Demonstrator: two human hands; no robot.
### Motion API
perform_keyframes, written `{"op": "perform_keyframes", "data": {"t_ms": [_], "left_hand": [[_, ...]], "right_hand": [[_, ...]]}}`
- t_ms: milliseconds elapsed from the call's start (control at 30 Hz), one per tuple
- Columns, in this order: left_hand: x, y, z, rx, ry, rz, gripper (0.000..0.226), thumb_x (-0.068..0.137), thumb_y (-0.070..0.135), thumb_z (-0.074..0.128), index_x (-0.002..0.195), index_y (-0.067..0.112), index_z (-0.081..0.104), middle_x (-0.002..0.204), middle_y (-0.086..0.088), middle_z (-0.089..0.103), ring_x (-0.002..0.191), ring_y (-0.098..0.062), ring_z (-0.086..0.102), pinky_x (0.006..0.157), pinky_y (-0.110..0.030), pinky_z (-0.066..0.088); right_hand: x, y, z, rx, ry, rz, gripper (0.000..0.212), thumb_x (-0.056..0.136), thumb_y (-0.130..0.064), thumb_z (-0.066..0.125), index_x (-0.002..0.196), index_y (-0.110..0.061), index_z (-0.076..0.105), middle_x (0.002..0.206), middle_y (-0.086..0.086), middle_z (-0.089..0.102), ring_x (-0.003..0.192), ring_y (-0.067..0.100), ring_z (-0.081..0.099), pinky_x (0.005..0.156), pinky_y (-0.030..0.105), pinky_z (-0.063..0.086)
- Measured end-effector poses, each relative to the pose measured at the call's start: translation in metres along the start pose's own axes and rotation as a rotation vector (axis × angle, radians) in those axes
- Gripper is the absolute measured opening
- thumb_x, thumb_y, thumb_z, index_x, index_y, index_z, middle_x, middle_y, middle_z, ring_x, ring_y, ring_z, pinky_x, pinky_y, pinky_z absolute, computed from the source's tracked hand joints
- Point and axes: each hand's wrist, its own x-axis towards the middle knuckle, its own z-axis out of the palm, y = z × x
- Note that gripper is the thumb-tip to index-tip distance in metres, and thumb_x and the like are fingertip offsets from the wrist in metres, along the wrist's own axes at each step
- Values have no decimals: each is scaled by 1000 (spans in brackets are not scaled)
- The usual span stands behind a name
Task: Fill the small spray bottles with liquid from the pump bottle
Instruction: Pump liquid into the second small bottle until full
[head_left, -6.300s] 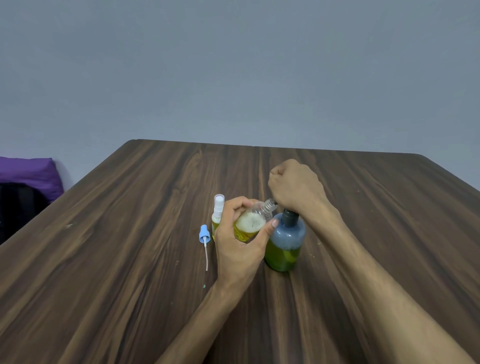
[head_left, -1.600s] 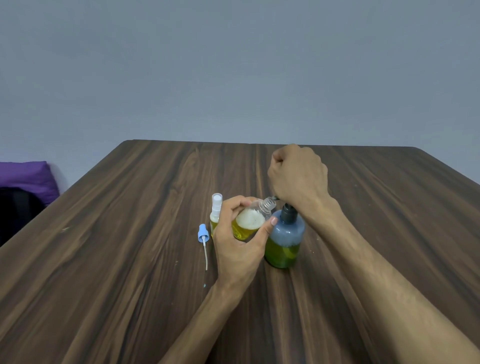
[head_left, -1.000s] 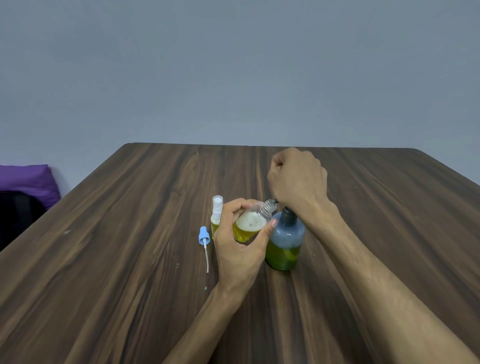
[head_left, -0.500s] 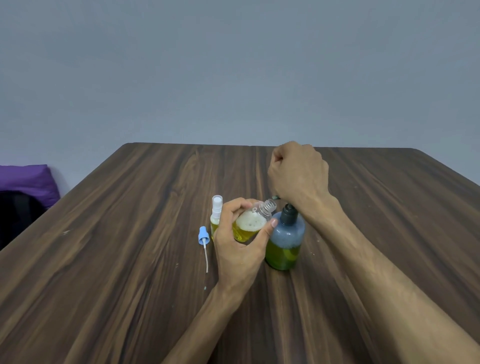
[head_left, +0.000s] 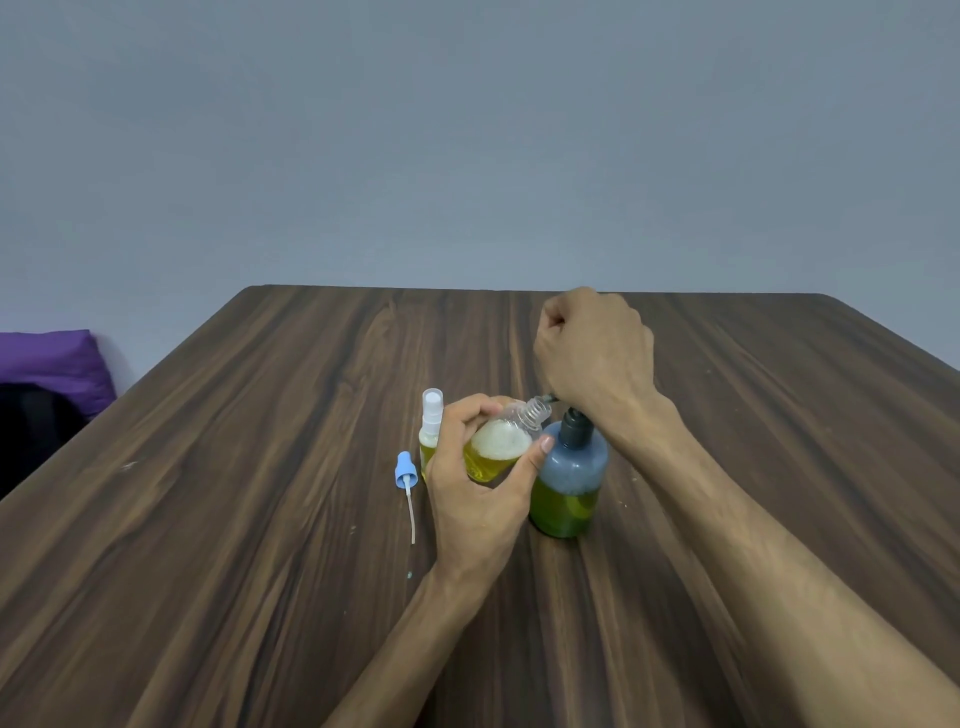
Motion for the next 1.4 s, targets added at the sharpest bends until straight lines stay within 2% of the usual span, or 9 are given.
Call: {"op": "perform_keyframes", "data": {"t_ms": [133,233,433,667,867,1033,1167,1267,1400], "left_hand": [[0,-1,1,0,-1,-21,55,81,7,92,112,39,61,113,-4,74,108,-30,73,96,-45,60],[-1,0,0,-6,-1,-9,52,80,9,92,111,36,61,113,-4,74,108,-31,73,96,-44,61],[0,-1,0,-7,-5,-19,48,81,12,91,112,33,61,114,-6,74,109,-32,73,97,-53,60],[0,-2,2,3,-7,-20,52,79,8,93,112,34,62,113,-2,74,110,-29,73,97,-44,60],[-1,0,2,2,1,-11,48,79,14,92,111,35,62,112,-2,74,108,-30,73,97,-44,59],[0,2,1,5,2,-3,50,79,13,92,111,38,62,112,0,74,108,-29,73,95,-40,60],[-1,3,2,-6,0,-3,52,79,12,92,111,41,62,112,0,75,109,-30,73,96,-41,60],[0,2,2,2,-6,-4,53,80,12,92,111,42,62,112,-2,74,108,-31,73,97,-45,60],[0,3,2,-5,-9,0,52,80,12,91,111,41,62,111,-2,74,108,-31,73,97,-48,60]], "right_hand": [[-1,0,2,-15,-85,17,31,88,-9,49,58,-19,49,62,-3,51,57,20,44,61,31,33],[-1,-1,-1,8,-28,21,28,84,-7,47,58,-17,49,61,-2,52,57,23,45,57,31,30],[-3,-1,2,-8,-79,10,27,90,-10,49,69,-20,63,69,-3,61,60,17,50,60,28,33],[0,0,6,3,-51,7,26,90,-10,51,71,-19,66,77,0,69,69,23,57,66,31,38],[5,0,4,37,-7,3,25,88,-12,48,75,-19,68,81,1,72,77,29,66,71,40,55],[-3,3,5,12,-68,8,26,93,-11,51,80,-18,73,80,-2,70,62,14,53,57,26,34],[2,2,2,63,19,16,28,90,-10,48,65,-16,61,71,1,64,64,25,56,60,30,38],[-4,3,4,35,-23,27,37,92,-8,49,57,-19,46,61,-4,53,54,12,44,51,26,26],[0,0,-2,41,-3,9,26,83,-4,47,59,-13,52,60,0,54,55,17,46,57,31,32]]}}
